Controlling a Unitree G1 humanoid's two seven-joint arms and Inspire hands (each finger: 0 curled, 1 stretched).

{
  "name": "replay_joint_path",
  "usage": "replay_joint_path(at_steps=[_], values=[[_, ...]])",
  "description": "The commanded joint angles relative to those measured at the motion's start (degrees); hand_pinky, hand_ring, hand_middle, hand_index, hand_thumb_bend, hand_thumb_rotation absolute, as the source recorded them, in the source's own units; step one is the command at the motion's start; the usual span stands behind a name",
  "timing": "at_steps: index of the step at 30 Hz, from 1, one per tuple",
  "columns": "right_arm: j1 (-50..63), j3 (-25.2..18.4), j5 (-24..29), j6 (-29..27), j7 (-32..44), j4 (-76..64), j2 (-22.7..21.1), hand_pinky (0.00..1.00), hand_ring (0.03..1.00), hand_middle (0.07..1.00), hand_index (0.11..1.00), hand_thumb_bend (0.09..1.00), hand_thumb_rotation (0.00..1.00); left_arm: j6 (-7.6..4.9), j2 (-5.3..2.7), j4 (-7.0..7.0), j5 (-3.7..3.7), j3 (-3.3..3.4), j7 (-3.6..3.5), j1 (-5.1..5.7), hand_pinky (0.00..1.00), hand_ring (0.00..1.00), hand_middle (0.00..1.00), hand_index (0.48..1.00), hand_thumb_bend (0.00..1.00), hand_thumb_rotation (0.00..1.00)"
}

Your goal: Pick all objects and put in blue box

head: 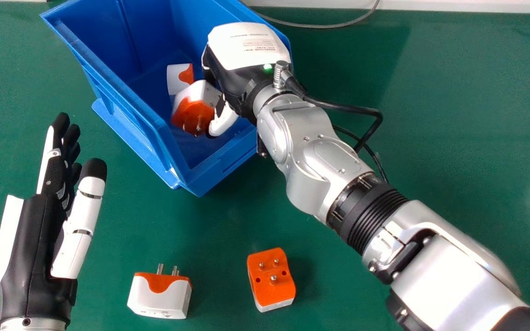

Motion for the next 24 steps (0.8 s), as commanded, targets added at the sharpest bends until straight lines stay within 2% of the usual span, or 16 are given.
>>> replay_joint_path(at_steps=[1, 4, 6, 8, 13, 17, 20, 24], values=[[-2.7, 0.2, -0.1, 0.1, -1.0, -0.5, -0.3, 0.27, 0.381, 0.471, 0.49, 0.474, 0.15, -1.11, 0.15, -1.55, 0.21, -0.01, 0.25, 0.52, 1.0, 1.0, 1.0, 0.993, 0.43, 0.89], [-2.6, 0.2, 0.1, -0.3, -1.6, -0.2, -0.4, 0.26, 0.369, 0.46, 0.489, 0.476, 0.15, -0.95, 0.43, -1.67, 0.35, -0.09, 0.11, 0.49, 1.0, 1.0, 1.0, 0.992, 0.43, 0.89], [-2.4, 0.4, -0.1, -0.5, -2.5, 0.1, -0.6, 0.25, 0.354, 0.447, 0.488, 0.477, 0.15, -1.27, 0.39, -1.6, 0.11, -0.08, 0.06, 0.39, 1.0, 1.0, 1.0, 0.994, 0.44, 0.89], [-2.3, 0.7, -0.4, -0.7, -3.5, 0.2, -0.7, 0.24, 0.34, 0.435, 0.488, 0.48, 0.15, -1.4, 0.25, -1.72, 0.19, -0.09, 0.21, 0.47, 1.0, 1.0, 1.0, 0.996, 0.44, 0.9], [-1.6, 0.5, 0.2, -2.6, -6.6, 0.5, -1.3, 0.22, 0.316, 0.413, 0.488, 0.482, 0.14, -0.1, -0.02, -2.44, 0.2, -0.25, 0.44, 1.07, 1.0, 1.0, 1.0, 0.997, 0.45, 0.91], [-1.5, 0.2, 0.6, -2.9, -6.8, 0.1, -1.4, 0.23, 0.326, 0.424, 0.489, 0.481, 0.15, 0.1, -0.07, -2.25, 0.13, -0.28, 0.51, 0.93, 1.0, 1.0, 1.0, 0.999, 0.44, 0.9], [-1.5, -0.1, 1.1, -3.2, -6.9, -0.3, -1.3, 0.23, 0.326, 0.42, 0.489, 0.482, 0.15, -0.03, 0.07, -2.1, 0.06, -0.27, 0.38, 0.68, 1.0, 1.0, 1.0, 0.999, 0.44, 0.9], [-1.8, -0.3, 1.6, -3.4, -6.8, -0.6, -1.3, 0.21, 0.304, 0.393, 0.486, 0.483, 0.16, -1.12, 0.11, -1.74, 0.51, -0.22, 0.5, 0.36, 1.0, 1.0, 1.0, 0.999, 0.43, 0.9]])
